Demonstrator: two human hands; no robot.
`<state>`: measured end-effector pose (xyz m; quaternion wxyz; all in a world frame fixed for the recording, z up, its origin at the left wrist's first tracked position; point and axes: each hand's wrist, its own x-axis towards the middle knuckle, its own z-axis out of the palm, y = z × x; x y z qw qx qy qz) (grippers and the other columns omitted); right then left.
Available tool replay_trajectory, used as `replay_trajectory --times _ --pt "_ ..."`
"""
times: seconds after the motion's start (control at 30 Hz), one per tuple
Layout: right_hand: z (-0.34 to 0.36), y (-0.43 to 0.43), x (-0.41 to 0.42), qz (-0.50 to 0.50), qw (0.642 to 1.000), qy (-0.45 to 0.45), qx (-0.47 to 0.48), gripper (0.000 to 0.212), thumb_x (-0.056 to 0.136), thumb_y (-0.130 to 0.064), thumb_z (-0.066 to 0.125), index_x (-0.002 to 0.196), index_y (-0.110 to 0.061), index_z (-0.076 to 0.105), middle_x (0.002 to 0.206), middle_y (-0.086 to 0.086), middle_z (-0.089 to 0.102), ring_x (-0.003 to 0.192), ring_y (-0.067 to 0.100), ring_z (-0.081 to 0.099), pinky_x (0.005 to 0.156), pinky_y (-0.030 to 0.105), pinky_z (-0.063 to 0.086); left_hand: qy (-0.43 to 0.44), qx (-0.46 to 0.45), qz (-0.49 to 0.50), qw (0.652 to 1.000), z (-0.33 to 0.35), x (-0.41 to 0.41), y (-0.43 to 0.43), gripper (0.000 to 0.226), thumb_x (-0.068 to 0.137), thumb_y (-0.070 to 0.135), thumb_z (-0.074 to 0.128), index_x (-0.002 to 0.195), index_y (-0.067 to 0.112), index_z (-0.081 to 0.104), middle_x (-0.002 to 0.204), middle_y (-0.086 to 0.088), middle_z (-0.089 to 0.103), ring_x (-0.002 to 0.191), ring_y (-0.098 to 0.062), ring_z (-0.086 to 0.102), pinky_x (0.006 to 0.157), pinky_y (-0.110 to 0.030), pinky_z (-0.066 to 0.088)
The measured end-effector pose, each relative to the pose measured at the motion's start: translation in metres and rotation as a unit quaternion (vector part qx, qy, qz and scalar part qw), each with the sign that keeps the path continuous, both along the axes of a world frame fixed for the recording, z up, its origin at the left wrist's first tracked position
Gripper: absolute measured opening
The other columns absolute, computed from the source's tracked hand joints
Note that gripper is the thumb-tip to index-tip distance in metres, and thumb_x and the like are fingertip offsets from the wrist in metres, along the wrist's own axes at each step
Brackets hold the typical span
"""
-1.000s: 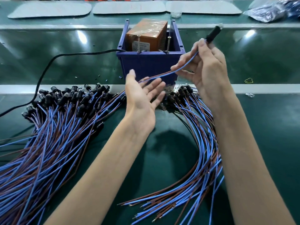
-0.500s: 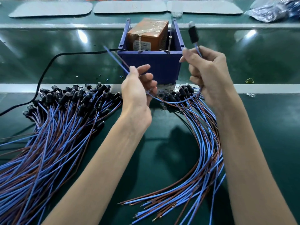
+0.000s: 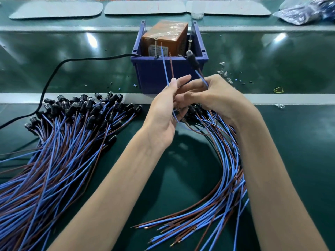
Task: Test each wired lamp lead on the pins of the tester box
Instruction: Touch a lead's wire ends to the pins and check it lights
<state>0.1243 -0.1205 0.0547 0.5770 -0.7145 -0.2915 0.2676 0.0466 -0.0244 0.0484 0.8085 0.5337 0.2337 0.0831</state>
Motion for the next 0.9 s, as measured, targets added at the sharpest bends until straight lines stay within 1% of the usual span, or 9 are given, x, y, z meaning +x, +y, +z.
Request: replay_trajectory --times 0.1,0.17,0.23,0.33,0.4,0.47,0.57,0.77,0.9 --pt "-0.001 0.004 -0.005 -0.001 1.0 -0.004 -0.008 0.008 0.084 0.003 0.067 0.09 0.008 0.068 0.054 -0.008 0.067 0.045 -0.004 0.057 0.042 0.004 0.035 -0.004 0.008 -0.009 1.0 -0.002 0.001 -0.002 0.038 0.104 0.036 0.031 0.098 0.029 0.067 0.088 0.017 0.07 0.082 0.001 0.061 0.079 -0.024 0.042" --pt "0.001 0.006 -0.006 -0.007 1.0 0.009 0.005 0.004 0.086 0.004 0.064 0.084 0.007 0.065 0.053 -0.009 0.065 0.046 -0.003 0.059 0.041 0.004 0.035 0.003 0.015 0.001 1.0 -0.002 0.001 -0.002 0.037 0.104 0.036 0.031 0.1 0.027 0.067 0.086 0.014 0.069 0.077 0.0 0.06 0.076 -0.023 0.042" --pt "0.003 0.007 -0.006 -0.028 0.999 0.035 0.026 0.012 0.088 0.002 0.063 0.077 -0.002 0.059 0.057 -0.004 0.068 0.051 0.002 0.064 0.042 0.004 0.038 -0.001 0.017 0.044 0.999 -0.002 0.001 -0.001 0.038 0.105 0.032 0.03 0.097 0.023 0.065 0.073 0.013 0.069 0.063 0.0 0.06 0.066 -0.018 0.046" --pt "0.004 0.008 -0.005 -0.061 0.995 0.065 0.053 0.016 0.092 -0.003 0.06 0.079 -0.008 0.053 0.066 0.008 0.069 0.055 0.012 0.069 0.047 0.01 0.045 -0.003 0.053 0.166 0.985 -0.007 0.003 0.004 0.039 0.105 0.027 0.029 0.085 0.018 0.061 0.051 0.011 0.051 0.042 -0.002 0.047 0.047 -0.016 0.04" --pt "0.005 0.008 -0.003 -0.084 0.993 0.061 0.063 0.016 0.094 -0.004 0.057 0.08 -0.009 0.052 0.063 0.007 0.067 0.048 0.01 0.064 0.044 0.009 0.042 0.014 0.076 0.197 0.977 -0.01 0.004 0.009 0.038 0.104 0.03 0.03 0.08 0.018 0.057 0.055 0.008 0.036 0.038 -0.004 0.033 0.046 -0.02 0.032" --pt "0.006 0.007 -0.001 -0.106 0.991 0.045 0.067 0.013 0.094 -0.006 0.057 0.082 -0.009 0.053 0.059 0.002 0.065 0.045 0.007 0.06 0.043 0.01 0.04 0.024 0.062 0.19 0.98 -0.011 0.004 0.012 0.035 0.103 0.036 0.03 0.082 0.019 0.052 0.059 0.007 0.032 0.034 -0.003 0.027 0.044 -0.02 0.026" --pt "0.006 0.007 0.0 -0.133 0.987 0.032 0.089 0.01 0.094 -0.008 0.058 0.084 -0.01 0.057 0.057 -0.002 0.065 0.046 0.006 0.057 0.047 0.013 0.044 0.005 0.042 0.179 0.983 -0.01 0.005 0.013 0.036 0.102 0.037 0.025 0.091 0.018 0.054 0.06 0.006 0.031 0.034 -0.003 0.026 0.041 -0.019 0.024" --pt "0.007 0.007 0.003 -0.197 0.97 0.016 0.14 0.004 0.093 -0.007 0.058 0.094 -0.011 0.06 0.059 -0.002 0.065 0.046 0.005 0.051 0.043 0.012 0.035 -0.005 0.133 0.19 0.973 -0.014 0.007 0.019 0.029 0.103 0.017 0.031 0.113 0.018 0.058 0.06 0.006 0.038 0.038 -0.004 0.029 0.041 -0.017 0.027" --pt "0.006 0.006 0.006 -0.237 0.955 0.038 0.177 0.011 0.093 -0.005 0.057 0.104 -0.009 0.058 0.059 -0.001 0.065 0.044 0.005 0.048 0.04 0.012 0.033 -0.02 0.169 0.217 0.961 -0.012 0.005 0.027 0.026 0.104 0.014 0.034 0.123 0.017 0.052 0.058 0.008 0.056 0.034 -0.004 0.041 0.041 -0.016 0.038"
